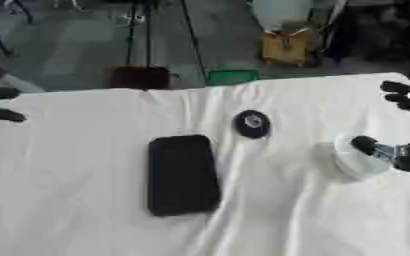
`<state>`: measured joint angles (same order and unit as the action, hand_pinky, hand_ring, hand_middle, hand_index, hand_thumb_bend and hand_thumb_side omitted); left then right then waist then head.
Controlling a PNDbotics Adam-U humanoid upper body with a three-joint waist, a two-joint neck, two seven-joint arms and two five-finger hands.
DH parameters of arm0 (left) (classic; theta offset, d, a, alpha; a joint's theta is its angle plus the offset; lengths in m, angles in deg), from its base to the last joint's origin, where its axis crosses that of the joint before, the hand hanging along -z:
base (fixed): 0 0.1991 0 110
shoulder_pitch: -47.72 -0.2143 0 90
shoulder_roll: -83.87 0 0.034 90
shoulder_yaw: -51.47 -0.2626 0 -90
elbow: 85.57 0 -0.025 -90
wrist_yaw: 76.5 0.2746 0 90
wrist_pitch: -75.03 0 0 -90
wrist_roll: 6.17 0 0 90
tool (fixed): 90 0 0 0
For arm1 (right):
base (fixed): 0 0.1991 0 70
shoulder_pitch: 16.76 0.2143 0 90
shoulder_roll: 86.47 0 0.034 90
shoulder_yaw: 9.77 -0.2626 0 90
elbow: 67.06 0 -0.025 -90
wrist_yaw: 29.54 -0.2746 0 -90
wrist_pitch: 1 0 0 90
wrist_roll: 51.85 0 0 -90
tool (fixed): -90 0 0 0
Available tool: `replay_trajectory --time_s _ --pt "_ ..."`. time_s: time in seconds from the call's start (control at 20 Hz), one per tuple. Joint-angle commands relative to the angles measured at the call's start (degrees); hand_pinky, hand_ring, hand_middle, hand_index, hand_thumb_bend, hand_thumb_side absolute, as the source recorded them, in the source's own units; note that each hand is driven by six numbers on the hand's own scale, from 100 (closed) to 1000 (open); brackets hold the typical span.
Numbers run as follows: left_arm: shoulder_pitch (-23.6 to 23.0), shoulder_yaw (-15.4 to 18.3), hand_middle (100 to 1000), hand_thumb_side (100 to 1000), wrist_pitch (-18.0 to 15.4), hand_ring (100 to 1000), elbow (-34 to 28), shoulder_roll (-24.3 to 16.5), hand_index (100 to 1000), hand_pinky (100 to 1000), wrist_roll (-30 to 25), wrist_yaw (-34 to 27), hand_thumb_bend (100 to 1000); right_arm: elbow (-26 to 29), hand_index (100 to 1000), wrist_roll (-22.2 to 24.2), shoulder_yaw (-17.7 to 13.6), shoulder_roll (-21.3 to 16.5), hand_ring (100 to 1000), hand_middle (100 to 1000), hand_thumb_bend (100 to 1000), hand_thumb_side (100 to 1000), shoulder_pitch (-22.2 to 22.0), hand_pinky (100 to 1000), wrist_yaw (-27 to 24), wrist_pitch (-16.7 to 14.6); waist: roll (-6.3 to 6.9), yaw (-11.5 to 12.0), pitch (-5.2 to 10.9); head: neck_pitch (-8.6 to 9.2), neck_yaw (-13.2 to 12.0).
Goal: Pick up objects on the table and place them in the box.
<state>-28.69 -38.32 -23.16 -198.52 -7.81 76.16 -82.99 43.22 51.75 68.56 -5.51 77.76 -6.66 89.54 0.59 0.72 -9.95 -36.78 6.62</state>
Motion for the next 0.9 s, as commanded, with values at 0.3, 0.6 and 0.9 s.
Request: replay_trajectory --time_s 0.3,0.6,0.9 --pt "0.5 0.5 832 925 -0.1 783 -0.8 -1.4 893 640 -0.1 -0.1 175 -0.7 991 1.1 -0.5 -2.2 929 937 723 598 0.5 942 0.0 -0.5 -0.07 0.0 0.67 -0.46 -0.1" --pt "0.5 0.5 832 928 -0.1 783 -0.8 -1.3 893 640 -0.2 -0.1 177 -3.4 998 2.3 0.0 -3.1 933 943 723 613 0.7 945 -0.1 -0.9 -0.12 0.1 0.64 -0.55 0.0" --pt "0.5 0.4 832 928 -0.1 784 -0.8 -1.3 894 640 -0.4 -0.1 176 -7.2 1000 3.4 0.6 -4.2 936 945 725 622 1.2 949 0.0 -1.6 -0.11 0.3 0.56 -0.79 0.1"
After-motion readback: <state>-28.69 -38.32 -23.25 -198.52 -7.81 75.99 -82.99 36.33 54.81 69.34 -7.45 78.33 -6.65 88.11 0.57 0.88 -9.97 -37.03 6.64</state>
